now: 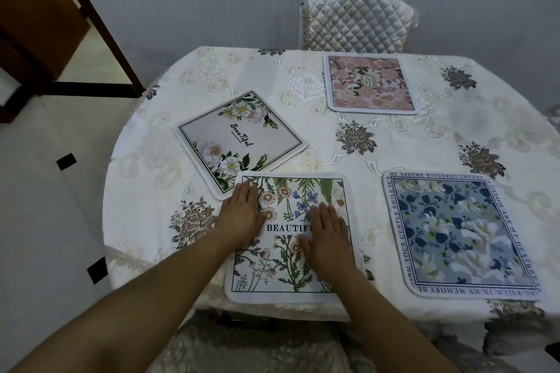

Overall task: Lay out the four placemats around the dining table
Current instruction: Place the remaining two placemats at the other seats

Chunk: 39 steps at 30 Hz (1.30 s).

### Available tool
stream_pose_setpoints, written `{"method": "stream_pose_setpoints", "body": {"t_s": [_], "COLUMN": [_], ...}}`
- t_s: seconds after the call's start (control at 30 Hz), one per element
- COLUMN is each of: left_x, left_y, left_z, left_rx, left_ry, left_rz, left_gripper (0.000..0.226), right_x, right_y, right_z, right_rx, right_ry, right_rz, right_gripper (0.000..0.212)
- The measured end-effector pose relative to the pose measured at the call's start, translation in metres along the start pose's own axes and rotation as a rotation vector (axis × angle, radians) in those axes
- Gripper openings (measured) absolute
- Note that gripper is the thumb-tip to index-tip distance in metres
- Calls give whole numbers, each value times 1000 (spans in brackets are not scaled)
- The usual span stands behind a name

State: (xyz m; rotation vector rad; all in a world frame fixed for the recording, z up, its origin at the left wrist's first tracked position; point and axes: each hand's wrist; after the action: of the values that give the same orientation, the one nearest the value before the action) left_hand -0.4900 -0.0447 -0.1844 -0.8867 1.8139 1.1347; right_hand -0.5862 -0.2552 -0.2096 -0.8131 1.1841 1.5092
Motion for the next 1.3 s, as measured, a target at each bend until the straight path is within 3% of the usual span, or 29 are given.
{"method": "stream_pose_setpoints", "body": {"t_s": [0.2,0.37,0.47,0.57,0.67,0.73,0.83,0.93,1.03,1.1,1.2,1.3], "left_x": [0,6,-2,-2,-8,-22,-50,-71,-84,-89,-85,-84], "left_y": [4,-3,-12,-12,-14,-23,-46,-67,-78,-80,-78,-72], "left_z": [6,7,2,-1,-2,1,16,47,73,70,52,47], "left_rx": [45,-9,-66,-58,-91,-199,-510,-856,-1000,-891,-754,-776], "left_ry": [204,108,118,342,596,733,1021,1368,1810,2049,2109,2033], "left_rz": [-201,-154,-130,-198,-380,-546,-800,-917,-788,-578,-204,-226], "left_gripper": [48,58,51,39,26,21,26,41,49,26,4,5], "right_x": [4,12,13,14,14,14,14,13,12,12,7,-2], "right_y": [-30,-32,-32,-34,-34,-35,-35,-35,-35,-36,-34,-34], "right_z": [6,5,4,5,5,5,5,5,6,6,8,10], "right_rx": [-40,-37,-25,-22,-22,-16,-15,-19,-20,-20,-20,-21], "right_ry": [73,100,106,106,104,109,123,126,122,117,102,65], "right_rz": [5,-19,-5,-3,-1,3,6,9,3,11,55,130], "right_gripper": [71,70,71,71,71,71,71,71,71,71,72,72]}}
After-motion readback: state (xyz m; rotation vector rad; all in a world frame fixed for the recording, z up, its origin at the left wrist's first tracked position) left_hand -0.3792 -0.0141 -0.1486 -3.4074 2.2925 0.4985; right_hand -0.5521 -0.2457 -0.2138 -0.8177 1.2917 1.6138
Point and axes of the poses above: each hand's wrist, its own y-axis away from the middle knuckle, its own x-axis out of the palm, z = x × y, and after that the axes turned 8 degrees about z, right-handed
